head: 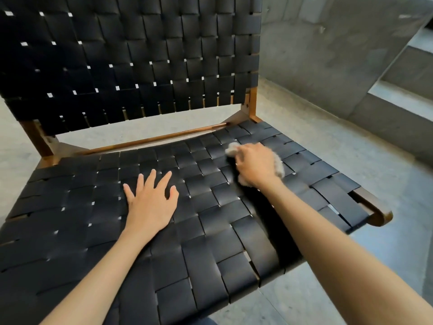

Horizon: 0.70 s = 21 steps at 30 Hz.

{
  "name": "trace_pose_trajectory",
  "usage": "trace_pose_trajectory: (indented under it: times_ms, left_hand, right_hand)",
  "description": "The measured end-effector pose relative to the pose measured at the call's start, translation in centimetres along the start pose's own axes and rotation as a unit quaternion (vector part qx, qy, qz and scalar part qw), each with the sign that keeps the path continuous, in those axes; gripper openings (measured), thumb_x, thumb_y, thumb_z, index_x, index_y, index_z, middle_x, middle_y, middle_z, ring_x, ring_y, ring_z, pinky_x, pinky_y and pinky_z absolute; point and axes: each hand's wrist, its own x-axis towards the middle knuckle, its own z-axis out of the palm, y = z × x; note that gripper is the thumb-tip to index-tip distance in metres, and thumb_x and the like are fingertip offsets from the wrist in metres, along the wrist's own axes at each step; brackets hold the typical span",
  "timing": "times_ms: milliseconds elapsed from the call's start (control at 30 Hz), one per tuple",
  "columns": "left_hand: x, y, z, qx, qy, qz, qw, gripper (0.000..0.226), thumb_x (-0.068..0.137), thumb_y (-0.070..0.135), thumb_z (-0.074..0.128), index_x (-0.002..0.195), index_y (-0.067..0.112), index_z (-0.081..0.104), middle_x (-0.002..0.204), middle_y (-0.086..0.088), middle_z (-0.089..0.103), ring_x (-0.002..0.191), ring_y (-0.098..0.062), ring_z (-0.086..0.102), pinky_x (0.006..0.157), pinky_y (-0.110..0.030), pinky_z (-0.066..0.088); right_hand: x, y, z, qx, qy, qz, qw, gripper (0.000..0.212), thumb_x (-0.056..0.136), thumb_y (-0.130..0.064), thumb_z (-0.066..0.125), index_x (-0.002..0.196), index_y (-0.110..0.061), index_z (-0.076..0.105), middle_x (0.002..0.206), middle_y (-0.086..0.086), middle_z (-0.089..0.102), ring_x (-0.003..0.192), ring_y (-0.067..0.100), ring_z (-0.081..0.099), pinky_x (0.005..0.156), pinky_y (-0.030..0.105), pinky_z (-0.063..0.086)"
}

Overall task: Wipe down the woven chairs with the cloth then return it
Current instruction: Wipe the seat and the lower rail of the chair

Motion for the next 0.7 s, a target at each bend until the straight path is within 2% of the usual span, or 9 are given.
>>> trace_pose_trajectory:
  times_ms: [133,200,267,367,567,700]
  left_hand:
    - [-0.1,0.1,0.1,0.001,0.034,-0.064,0.997,0.052,0.100,0.038,0.030,0.149,0.026,0.023,0.157,-0.021,-0.009,0.141,-0.041,-0.020,0.111,-0.060,-0.009]
    - [0.0,0.1,0.2,0.022,0.017,-0.065,0.998,0.052,0.101,0.038,0.025,0.151,0.026,0.019,0.157,-0.021,-0.005,0.142,-0.042,-0.017,0.111,-0.062,-0.008]
    - [0.2,0.0,0.3,0.030,0.006,-0.053,0.998,0.052,0.101,0.037,0.020,0.151,0.026,0.016,0.159,-0.014,0.000,0.145,-0.035,-0.010,0.110,-0.062,-0.008]
    - [0.6,-0.3,0.4,0.035,0.001,-0.042,0.999,0.051,0.101,0.038,0.017,0.151,0.028,0.013,0.160,-0.003,0.001,0.147,-0.025,-0.008,0.110,-0.060,-0.010]
    - [2.5,-1.2,0.5,0.039,-0.005,-0.033,0.999,0.052,0.098,0.048,0.016,0.150,0.039,0.011,0.160,0.002,0.001,0.147,-0.023,-0.005,0.112,-0.058,-0.010]
    - [4.4,-1.3,1.0,0.038,0.000,-0.036,0.999,0.054,0.096,0.054,0.015,0.149,0.042,0.011,0.160,0.001,0.003,0.147,-0.025,-0.004,0.113,-0.056,-0.009]
  right_hand:
    - [-1.8,-10.3,2.7,0.104,-0.038,-0.131,0.985,0.022,0.096,-0.023,0.044,0.103,-0.021,0.064,0.101,0.002,0.067,0.096,0.026,0.060,0.085,0.042,0.046]
    - [-1.7,-13.4,3.7,0.121,-0.023,-0.169,0.978,0.017,0.094,-0.024,0.050,0.104,-0.021,0.064,0.100,0.001,0.066,0.096,0.025,0.059,0.088,0.043,0.045]
    - [-0.7,-14.3,4.4,0.110,-0.019,-0.176,0.978,0.020,0.094,-0.025,0.051,0.109,-0.022,0.063,0.106,0.001,0.065,0.102,0.026,0.057,0.092,0.044,0.043]
    - [1.0,-13.3,4.9,0.078,-0.034,-0.145,0.986,0.029,0.094,-0.027,0.048,0.121,-0.022,0.058,0.120,0.004,0.060,0.114,0.030,0.050,0.099,0.043,0.037]
    - [4.6,-3.9,3.8,-0.026,-0.018,-0.030,0.999,0.035,0.090,-0.027,0.047,0.124,-0.025,0.057,0.122,0.004,0.058,0.113,0.031,0.050,0.091,0.041,0.038]
    - [6.6,2.6,3.2,-0.045,0.024,0.040,0.998,0.032,0.091,-0.020,0.045,0.120,-0.024,0.059,0.123,0.007,0.057,0.113,0.031,0.047,0.090,0.041,0.036]
